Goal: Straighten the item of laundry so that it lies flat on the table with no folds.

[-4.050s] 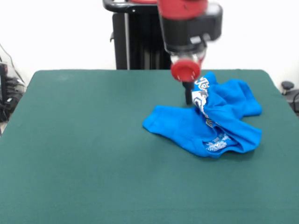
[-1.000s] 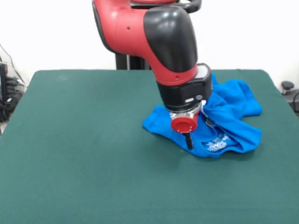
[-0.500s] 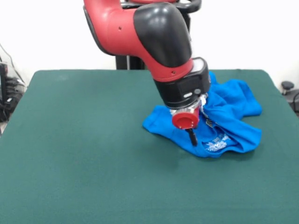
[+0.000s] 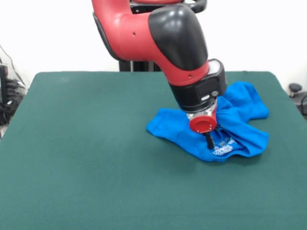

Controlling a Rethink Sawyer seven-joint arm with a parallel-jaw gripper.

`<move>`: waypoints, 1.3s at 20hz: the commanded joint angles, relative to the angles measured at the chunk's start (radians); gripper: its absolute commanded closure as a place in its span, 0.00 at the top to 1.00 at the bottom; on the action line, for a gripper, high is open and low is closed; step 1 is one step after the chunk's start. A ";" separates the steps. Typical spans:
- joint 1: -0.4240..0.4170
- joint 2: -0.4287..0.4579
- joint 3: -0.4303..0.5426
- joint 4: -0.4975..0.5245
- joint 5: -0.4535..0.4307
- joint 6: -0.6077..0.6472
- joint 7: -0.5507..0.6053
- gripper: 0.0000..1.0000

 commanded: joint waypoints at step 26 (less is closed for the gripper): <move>0.112 0.054 -0.261 -0.149 -0.113 0.026 0.027 0.00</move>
